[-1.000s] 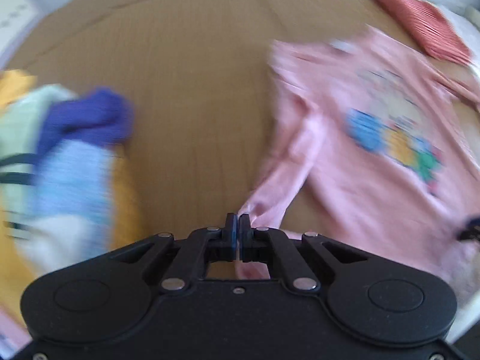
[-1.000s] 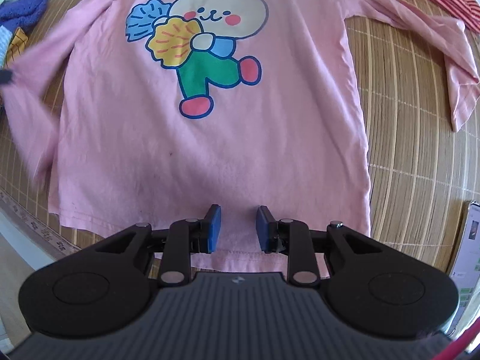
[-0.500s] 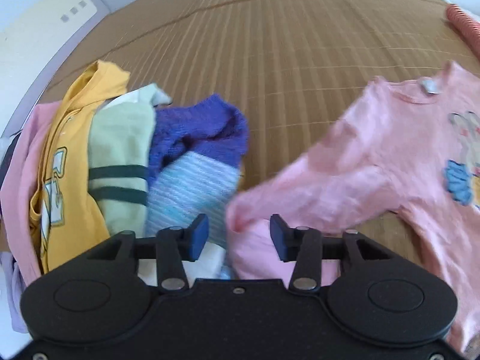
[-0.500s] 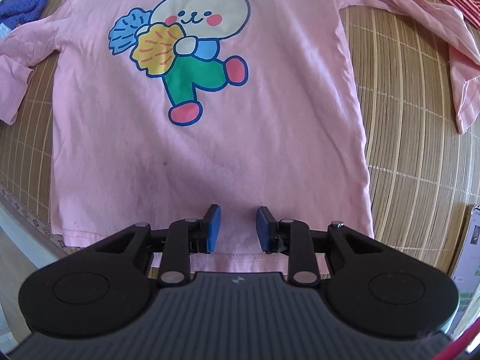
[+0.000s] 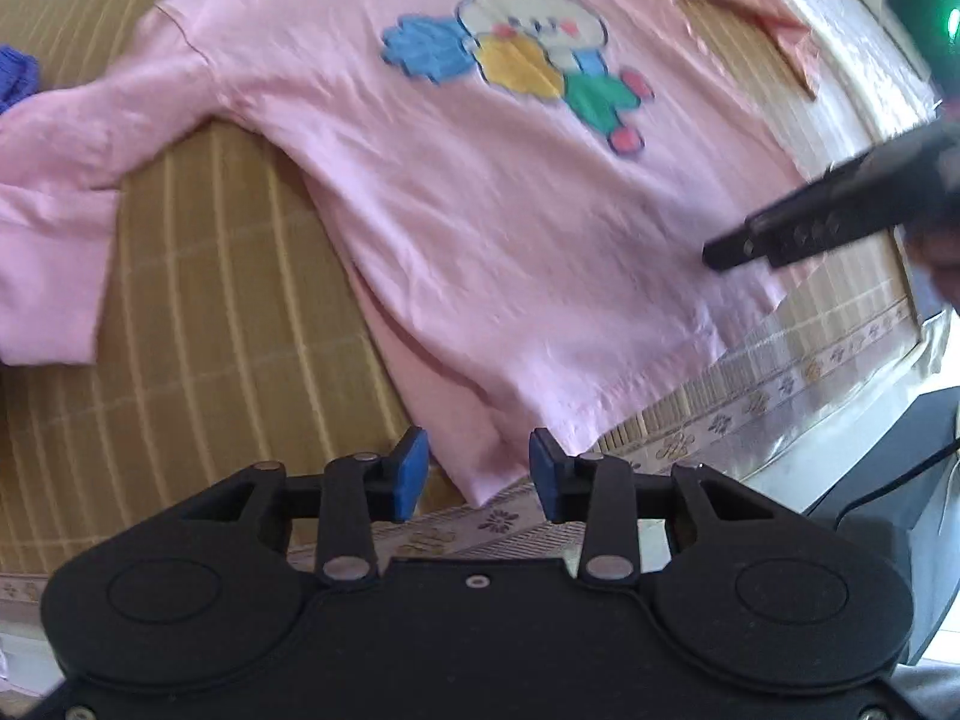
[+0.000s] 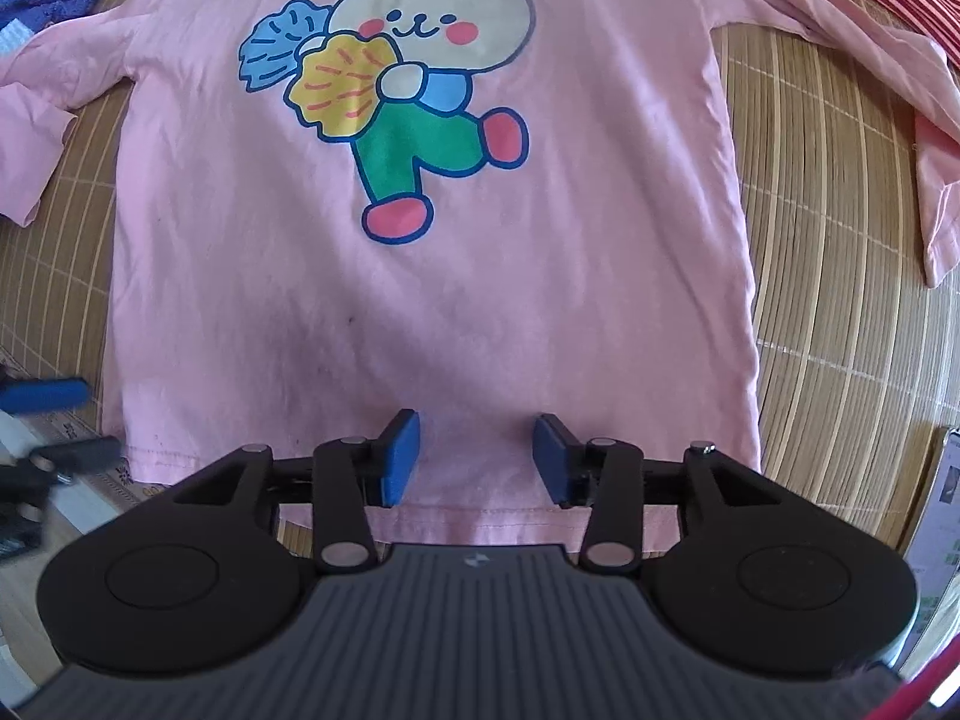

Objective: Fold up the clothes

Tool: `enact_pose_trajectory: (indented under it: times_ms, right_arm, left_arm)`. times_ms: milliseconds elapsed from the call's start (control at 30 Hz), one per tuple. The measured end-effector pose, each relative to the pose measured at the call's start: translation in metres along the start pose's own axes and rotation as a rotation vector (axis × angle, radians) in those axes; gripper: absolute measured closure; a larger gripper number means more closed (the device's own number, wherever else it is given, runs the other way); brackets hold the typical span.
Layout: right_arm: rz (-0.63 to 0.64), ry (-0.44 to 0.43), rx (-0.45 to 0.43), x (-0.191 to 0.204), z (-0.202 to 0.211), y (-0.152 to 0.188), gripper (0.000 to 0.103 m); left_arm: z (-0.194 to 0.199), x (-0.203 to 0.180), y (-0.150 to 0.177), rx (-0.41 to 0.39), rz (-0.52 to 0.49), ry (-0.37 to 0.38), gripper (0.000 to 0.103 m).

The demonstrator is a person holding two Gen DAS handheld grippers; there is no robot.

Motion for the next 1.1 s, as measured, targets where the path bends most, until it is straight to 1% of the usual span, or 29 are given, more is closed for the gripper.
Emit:
enact_pose_trajectory:
  times_ms: [100,167,233,300,333,367,500,600,667,733,833,900,933,1033,1100]
  right_arm:
    - [-0.005,-0.009,-0.001,0.000,0.001,0.001,0.054]
    - [-0.003,-0.009,-0.003,0.002,0.001,0.002,0.054]
    - [0.003,-0.004,-0.005,0.003,0.001,0.004,0.054]
    - [0.007,0.001,-0.007,0.005,0.002,0.005,0.054]
    - [0.007,0.001,-0.007,0.005,0.002,0.006,0.054]
    - [0.002,0.001,-0.008,0.006,0.002,0.006,0.054]
    - [0.002,0.000,-0.007,0.011,0.003,0.009,0.052]
    - [0.010,0.007,-0.009,0.019,0.012,0.007,0.052]
    - [0.023,-0.019,-0.026,0.029,0.023,0.001,0.052]
    - [0.039,-0.075,-0.058,0.049,0.040,-0.009,0.052]
    - [0.091,-0.185,-0.103,0.077,0.062,-0.066,0.052]
    - [0.137,-0.246,-0.129,0.087,0.076,-0.101,0.052]
    - [0.160,-0.268,-0.137,0.098,0.078,-0.118,0.052]
    - [0.234,-0.310,-0.149,0.144,0.075,-0.167,0.052]
    - [0.267,-0.300,-0.145,0.171,0.061,-0.191,0.052]
  left_arm:
    - [-0.004,0.015,0.005,-0.003,0.043,-0.083,0.064]
    - [-0.003,0.025,0.009,0.005,0.055,-0.118,0.063]
    - [0.000,0.036,0.016,0.026,0.058,-0.160,0.063]
    - [0.004,0.047,0.025,0.058,0.052,-0.223,0.063]
    - [0.006,0.053,0.030,0.073,0.050,-0.254,0.064]
    - [0.009,0.059,0.033,0.083,0.067,-0.261,0.071]
    - [0.029,0.063,0.034,0.023,0.126,-0.200,0.072]
    - [0.035,0.054,0.021,-0.041,0.148,-0.148,0.072]
    - [0.029,0.046,0.008,-0.076,0.181,-0.112,0.072]
    - [0.014,0.038,-0.011,-0.100,0.205,-0.084,0.071]
    - [0.006,0.041,-0.026,-0.125,0.223,-0.072,0.070]
    - [0.003,0.042,-0.027,-0.120,0.234,-0.053,0.070]
    - [0.002,0.043,-0.029,-0.121,0.243,-0.041,0.070]
    - [0.000,0.041,-0.025,-0.128,0.259,0.016,0.071]
    - [-0.002,0.040,-0.022,-0.131,0.265,0.052,0.071]
Point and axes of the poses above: each gripper's, at about its wrist camera, not at the fingertips, and z roughly against the way its jaws point, x to its left, y to its underside, the point moved 3 cm from there along -z, roughly the way its jaws point, and after that the axes turned 9 degrees about -z, right-handed, at the moved point
